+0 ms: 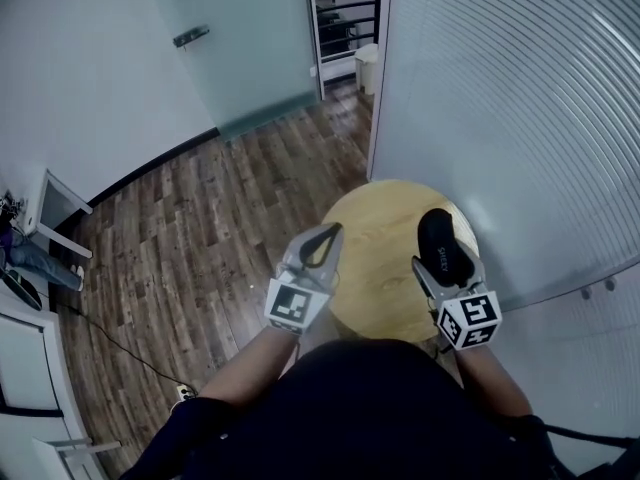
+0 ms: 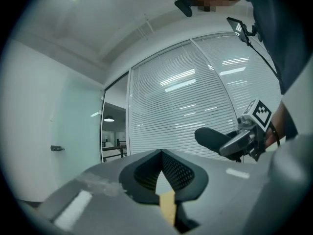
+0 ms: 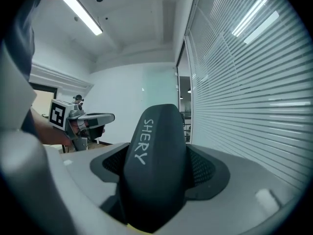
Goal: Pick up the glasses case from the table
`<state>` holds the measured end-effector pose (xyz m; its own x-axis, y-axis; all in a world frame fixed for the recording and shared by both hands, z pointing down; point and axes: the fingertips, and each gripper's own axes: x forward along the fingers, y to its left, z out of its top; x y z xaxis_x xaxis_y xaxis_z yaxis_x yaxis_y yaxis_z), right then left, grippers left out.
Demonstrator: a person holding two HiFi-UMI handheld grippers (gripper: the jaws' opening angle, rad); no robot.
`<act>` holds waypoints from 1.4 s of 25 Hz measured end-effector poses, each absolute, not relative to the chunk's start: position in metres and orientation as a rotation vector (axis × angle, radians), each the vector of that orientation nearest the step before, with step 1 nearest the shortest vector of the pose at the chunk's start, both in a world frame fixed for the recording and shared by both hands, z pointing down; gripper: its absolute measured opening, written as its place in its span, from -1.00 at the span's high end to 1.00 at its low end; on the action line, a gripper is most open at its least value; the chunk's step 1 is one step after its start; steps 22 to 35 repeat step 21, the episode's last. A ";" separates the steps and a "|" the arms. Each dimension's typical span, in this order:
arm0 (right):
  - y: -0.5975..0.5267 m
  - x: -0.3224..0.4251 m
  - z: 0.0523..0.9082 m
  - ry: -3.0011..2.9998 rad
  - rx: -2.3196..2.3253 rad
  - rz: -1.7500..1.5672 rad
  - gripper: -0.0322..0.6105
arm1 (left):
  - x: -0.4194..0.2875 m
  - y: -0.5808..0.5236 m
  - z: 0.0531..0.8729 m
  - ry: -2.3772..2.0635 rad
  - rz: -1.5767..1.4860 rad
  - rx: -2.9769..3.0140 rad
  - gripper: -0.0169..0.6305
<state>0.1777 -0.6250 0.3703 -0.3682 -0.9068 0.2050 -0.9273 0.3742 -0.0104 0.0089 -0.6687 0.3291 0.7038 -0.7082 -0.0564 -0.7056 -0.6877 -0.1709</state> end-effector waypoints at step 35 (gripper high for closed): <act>-0.632 0.216 0.337 -2.459 1.774 0.180 -0.22 | 0.017 -0.673 0.304 1.152 -0.035 -2.714 0.94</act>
